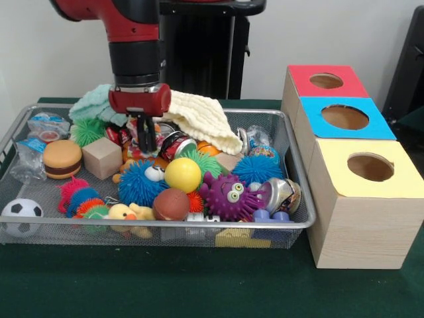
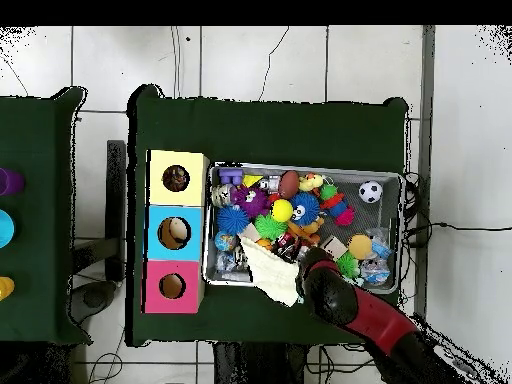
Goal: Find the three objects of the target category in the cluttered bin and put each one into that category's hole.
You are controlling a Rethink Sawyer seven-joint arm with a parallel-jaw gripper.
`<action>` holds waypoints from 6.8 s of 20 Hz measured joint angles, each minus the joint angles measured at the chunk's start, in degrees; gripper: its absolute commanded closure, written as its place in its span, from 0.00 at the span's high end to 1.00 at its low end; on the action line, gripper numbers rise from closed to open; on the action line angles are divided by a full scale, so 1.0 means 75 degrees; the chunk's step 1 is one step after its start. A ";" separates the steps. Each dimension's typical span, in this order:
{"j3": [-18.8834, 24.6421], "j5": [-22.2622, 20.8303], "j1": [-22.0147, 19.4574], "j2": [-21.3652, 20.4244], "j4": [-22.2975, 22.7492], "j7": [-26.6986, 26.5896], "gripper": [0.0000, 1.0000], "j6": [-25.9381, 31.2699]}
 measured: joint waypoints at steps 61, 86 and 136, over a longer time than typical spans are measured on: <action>-0.4107 0.3499 0.6279 -0.0733 -0.3732 0.0274 0.00 0.4725; -0.4945 0.3831 0.7777 0.0460 -0.5041 0.1948 0.00 0.4755; -0.5806 0.4501 0.9231 0.1483 -0.5528 0.3237 0.00 0.4941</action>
